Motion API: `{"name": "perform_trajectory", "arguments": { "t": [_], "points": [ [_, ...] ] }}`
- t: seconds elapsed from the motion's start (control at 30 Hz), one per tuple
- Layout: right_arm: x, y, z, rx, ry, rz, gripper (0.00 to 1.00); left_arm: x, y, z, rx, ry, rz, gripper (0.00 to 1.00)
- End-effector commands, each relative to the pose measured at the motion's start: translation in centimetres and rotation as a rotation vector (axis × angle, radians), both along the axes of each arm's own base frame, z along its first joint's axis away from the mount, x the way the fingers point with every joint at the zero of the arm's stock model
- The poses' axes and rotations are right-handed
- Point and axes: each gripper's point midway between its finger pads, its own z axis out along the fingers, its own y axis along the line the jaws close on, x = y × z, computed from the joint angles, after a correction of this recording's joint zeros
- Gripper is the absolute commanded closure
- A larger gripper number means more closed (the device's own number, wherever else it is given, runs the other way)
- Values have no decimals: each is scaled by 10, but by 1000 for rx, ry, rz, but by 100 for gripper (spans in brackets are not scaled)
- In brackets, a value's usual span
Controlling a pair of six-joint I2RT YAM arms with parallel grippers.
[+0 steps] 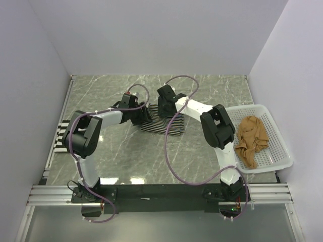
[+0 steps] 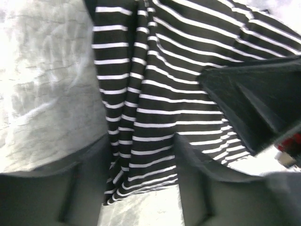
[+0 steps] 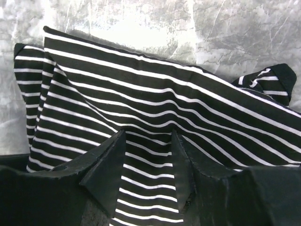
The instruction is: Fold and stack the tank tops
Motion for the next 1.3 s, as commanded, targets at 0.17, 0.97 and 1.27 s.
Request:
{"name": "perform_trajectory", "arguments": {
  "t": [0.17,0.97,1.27],
  "points": [
    [-2,1,77,125,-98,6,48,-32,37,-50,340,162,4,90],
    [-82,-12,181,416,-268,89,46,-106,239,75,996,112,370,99],
    [-87,2,170,456,-248,119,46,-103,279,117,1018,62,482,100]
  ]
}}
